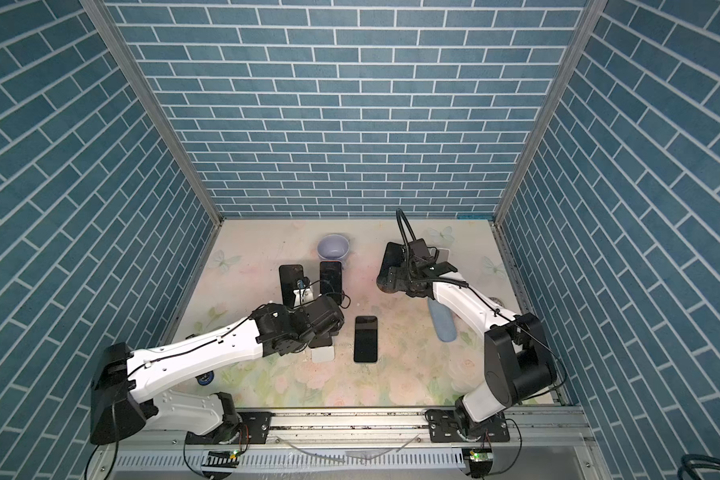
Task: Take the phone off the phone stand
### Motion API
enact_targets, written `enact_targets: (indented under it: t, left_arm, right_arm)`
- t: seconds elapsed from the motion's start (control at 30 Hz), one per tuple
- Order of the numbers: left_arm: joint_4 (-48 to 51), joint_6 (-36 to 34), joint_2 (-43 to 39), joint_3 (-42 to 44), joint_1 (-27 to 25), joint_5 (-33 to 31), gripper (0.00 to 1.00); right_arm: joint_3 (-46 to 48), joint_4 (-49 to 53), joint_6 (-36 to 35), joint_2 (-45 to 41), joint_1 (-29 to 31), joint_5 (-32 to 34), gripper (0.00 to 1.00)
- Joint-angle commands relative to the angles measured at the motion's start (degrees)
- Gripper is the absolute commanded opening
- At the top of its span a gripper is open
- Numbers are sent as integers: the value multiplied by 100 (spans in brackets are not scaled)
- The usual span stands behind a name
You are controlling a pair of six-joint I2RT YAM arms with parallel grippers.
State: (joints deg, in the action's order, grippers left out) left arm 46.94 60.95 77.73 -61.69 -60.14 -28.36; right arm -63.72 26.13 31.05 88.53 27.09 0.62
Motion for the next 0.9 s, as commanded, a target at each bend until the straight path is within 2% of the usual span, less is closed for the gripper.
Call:
enact_targets:
  t: [0.0, 0.37, 0.67, 0.87]
  left_arm:
    - [-200, -211, 44, 121, 90, -65, 99]
    - [-723, -448, 101, 410, 254, -259, 94]
    - [-1035, -514, 121, 617, 265, -345, 78]
    - [-1011, -564, 60, 597, 262, -396, 58]
  right_arm:
    - [5, 85, -138, 93, 9, 31, 94]
    - [-196, 191, -158, 294, 7, 6, 94]
    - [-275, 255, -169, 331, 11, 37, 94]
    - [-298, 259, -154, 365, 10, 34, 94]
